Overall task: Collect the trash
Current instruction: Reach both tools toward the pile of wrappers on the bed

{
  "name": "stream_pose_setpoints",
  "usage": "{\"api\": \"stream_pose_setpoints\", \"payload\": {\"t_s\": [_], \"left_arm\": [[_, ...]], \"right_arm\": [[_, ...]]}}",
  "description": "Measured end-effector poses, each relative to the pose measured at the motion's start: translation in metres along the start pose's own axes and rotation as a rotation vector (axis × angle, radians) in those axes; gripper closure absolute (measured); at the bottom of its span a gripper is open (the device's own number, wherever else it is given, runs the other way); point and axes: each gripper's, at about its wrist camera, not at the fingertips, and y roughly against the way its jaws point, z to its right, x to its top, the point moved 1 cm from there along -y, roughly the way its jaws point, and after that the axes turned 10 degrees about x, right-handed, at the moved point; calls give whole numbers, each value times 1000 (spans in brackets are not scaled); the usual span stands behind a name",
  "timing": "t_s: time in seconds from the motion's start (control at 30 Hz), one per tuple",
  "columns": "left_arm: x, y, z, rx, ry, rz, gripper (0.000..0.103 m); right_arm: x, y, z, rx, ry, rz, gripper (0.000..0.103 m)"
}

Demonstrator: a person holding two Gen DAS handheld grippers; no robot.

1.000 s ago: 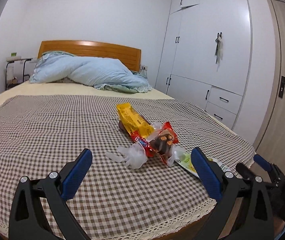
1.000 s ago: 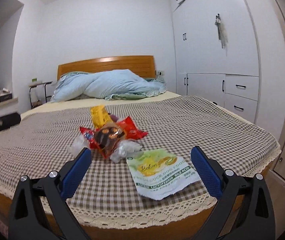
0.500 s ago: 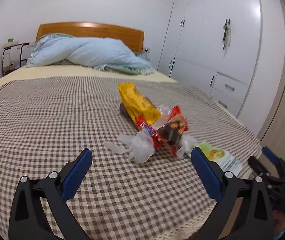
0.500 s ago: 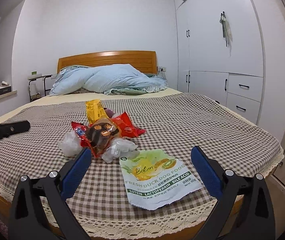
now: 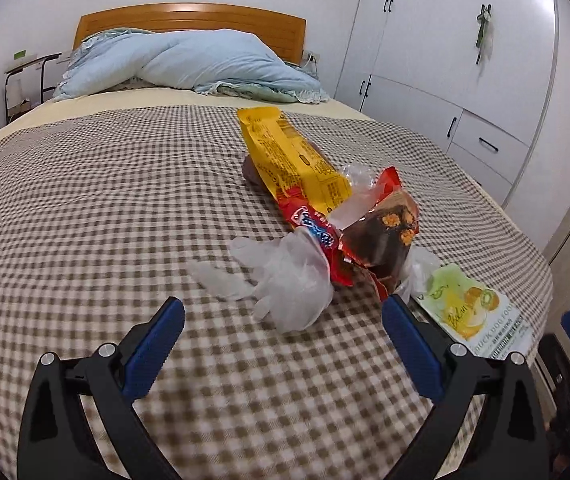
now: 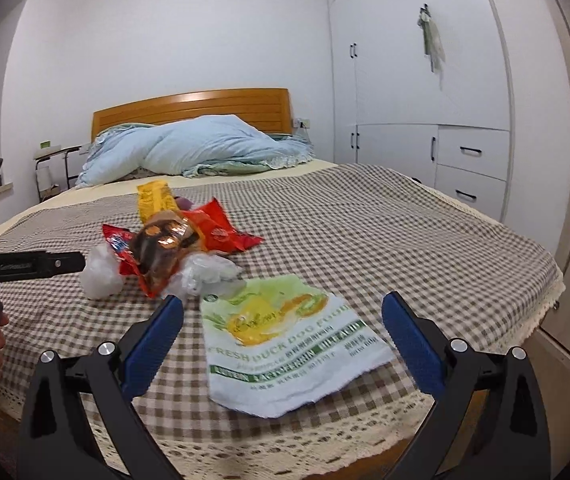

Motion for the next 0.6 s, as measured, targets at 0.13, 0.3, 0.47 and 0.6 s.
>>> {"api": "stream_pose_setpoints", "payload": {"t_s": [0.13,0.3,0.47,0.6], "left_arm": [[4,-21,11,-3,-32,-15,7],[3,-54,12,-12,-43,-121,39],[0,-53,-5,-68,34,-123,85],[0,-37,-19,-103,58,-90,91]], "right_arm": [[-6,1,14,-40,-36,-13,8],[-12,3,26,-77,-49,-27,8],[-12,4,29,-88,-60,-27,8],[-12,4,27,-81,-53,-25,8]]}}
